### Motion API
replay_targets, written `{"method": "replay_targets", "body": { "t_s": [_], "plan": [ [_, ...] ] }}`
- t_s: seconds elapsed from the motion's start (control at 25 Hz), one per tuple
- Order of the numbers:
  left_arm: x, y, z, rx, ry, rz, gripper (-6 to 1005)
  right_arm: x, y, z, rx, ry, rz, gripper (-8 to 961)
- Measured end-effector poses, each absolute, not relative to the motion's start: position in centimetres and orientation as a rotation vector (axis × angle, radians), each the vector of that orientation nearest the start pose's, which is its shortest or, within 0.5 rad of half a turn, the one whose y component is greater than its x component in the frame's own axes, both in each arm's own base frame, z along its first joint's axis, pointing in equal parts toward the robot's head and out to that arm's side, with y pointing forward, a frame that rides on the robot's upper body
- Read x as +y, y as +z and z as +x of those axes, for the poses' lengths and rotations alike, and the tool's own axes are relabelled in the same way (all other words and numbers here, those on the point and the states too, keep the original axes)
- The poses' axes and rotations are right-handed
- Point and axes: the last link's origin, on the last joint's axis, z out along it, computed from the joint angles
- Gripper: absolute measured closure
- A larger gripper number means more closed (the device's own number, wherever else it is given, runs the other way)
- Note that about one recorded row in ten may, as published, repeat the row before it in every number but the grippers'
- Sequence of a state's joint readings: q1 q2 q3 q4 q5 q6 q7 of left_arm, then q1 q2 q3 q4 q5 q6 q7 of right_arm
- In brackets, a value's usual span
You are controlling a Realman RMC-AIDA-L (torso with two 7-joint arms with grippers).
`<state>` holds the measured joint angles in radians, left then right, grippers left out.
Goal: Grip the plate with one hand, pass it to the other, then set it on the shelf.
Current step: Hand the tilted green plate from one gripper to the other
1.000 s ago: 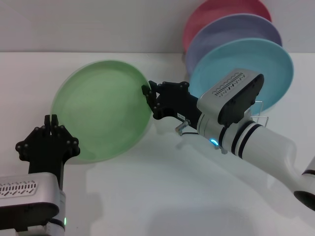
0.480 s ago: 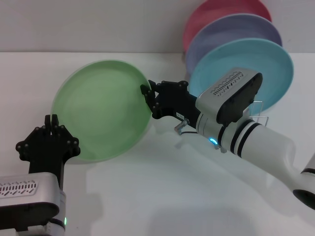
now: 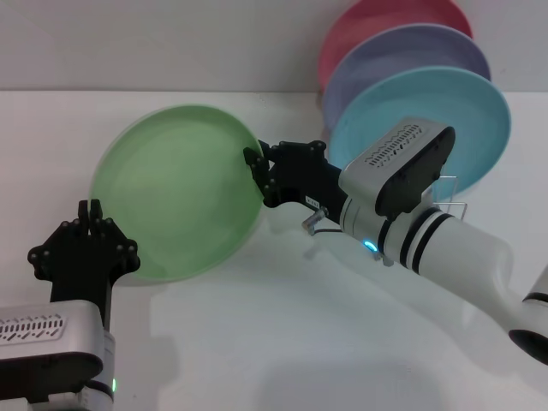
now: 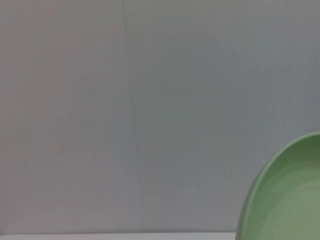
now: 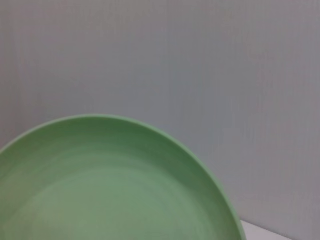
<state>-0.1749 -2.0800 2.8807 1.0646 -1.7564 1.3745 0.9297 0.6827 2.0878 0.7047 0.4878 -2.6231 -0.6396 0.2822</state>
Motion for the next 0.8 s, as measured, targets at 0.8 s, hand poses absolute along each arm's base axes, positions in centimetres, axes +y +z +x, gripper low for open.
{"method": "replay_targets", "body": {
  "t_s": [0.8],
  "plan": [
    [22.91,-8.56,-23.33,-0.633,-0.45,-1.432,848,37.11,-13.15,18.03,0.466,0.681,-2.282,880]
  ]
}}
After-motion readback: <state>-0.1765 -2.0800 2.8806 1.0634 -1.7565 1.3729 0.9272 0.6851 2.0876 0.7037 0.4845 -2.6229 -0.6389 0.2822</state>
